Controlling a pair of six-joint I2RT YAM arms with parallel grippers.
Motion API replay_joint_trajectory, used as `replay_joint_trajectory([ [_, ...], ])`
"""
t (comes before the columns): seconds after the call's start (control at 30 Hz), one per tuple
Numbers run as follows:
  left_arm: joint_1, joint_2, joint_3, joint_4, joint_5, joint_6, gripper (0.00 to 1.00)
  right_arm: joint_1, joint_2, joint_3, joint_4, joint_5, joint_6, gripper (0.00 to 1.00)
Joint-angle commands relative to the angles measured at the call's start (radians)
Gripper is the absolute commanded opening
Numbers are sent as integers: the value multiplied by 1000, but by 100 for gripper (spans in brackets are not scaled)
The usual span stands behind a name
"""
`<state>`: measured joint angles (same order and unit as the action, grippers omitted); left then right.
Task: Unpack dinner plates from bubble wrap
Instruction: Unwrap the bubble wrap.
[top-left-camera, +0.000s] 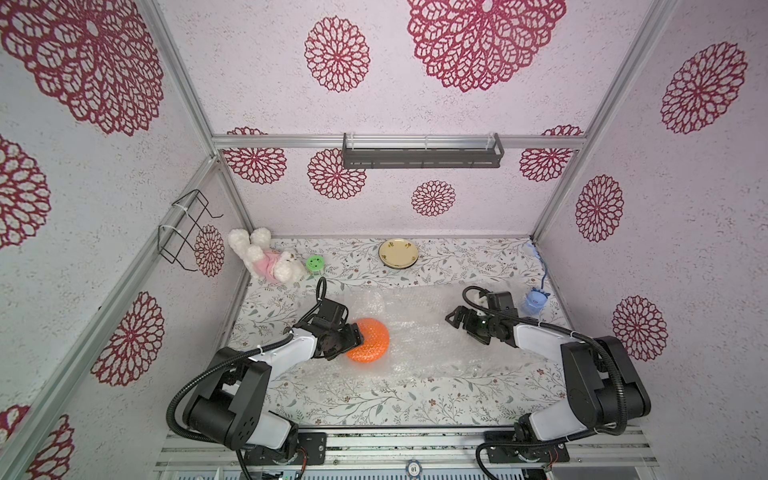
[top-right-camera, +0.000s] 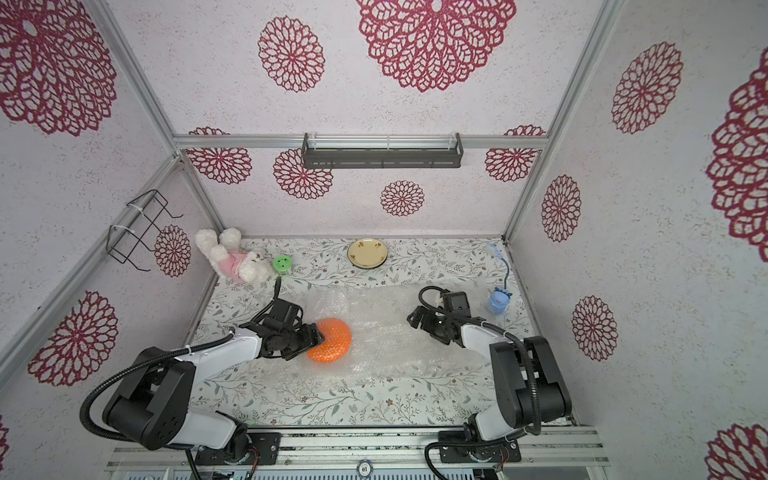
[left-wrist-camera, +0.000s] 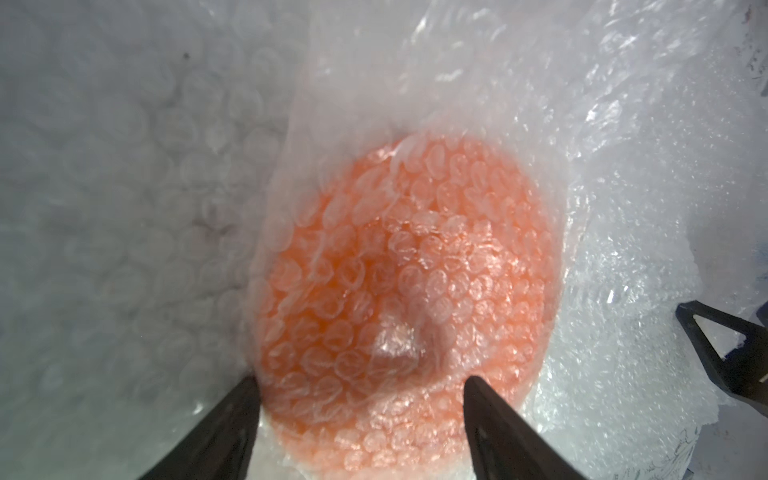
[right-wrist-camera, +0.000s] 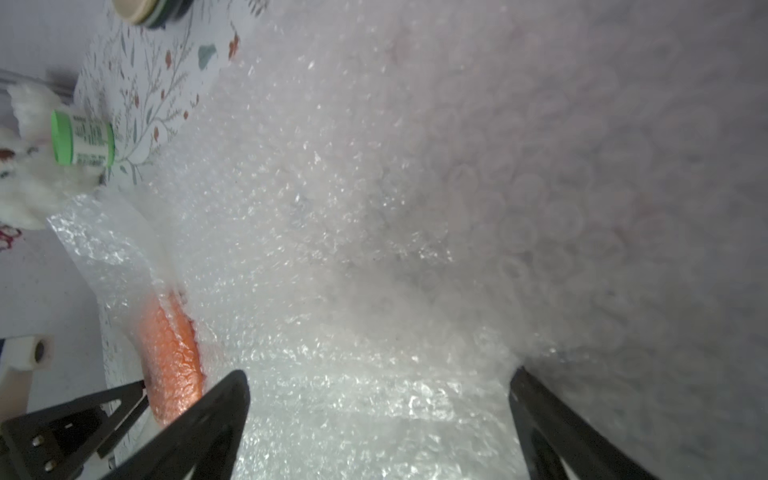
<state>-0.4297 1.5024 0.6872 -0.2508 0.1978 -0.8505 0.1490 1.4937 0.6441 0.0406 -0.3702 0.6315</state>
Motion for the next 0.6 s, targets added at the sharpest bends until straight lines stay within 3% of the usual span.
replay_joint_trajectory([
  [0.0,-52,60,10,53,13,-36,79,-69,-32,-48,-71,81,30,99],
  [0.13,-94,79,53,58,6,-69,78,-62,-124,-38,-97,126,-5,99],
  [0.3,-91,-31,86,0,27,-75,80,103,-213,69,-160,165,-100,97],
  [0.43,-92,-126,85,-24,63,-74,82,235,-152,144,-115,21,-116,97],
  [0.57,-110,-122,48,7,78,-106,81,346,-36,199,-54,-64,-108,95],
])
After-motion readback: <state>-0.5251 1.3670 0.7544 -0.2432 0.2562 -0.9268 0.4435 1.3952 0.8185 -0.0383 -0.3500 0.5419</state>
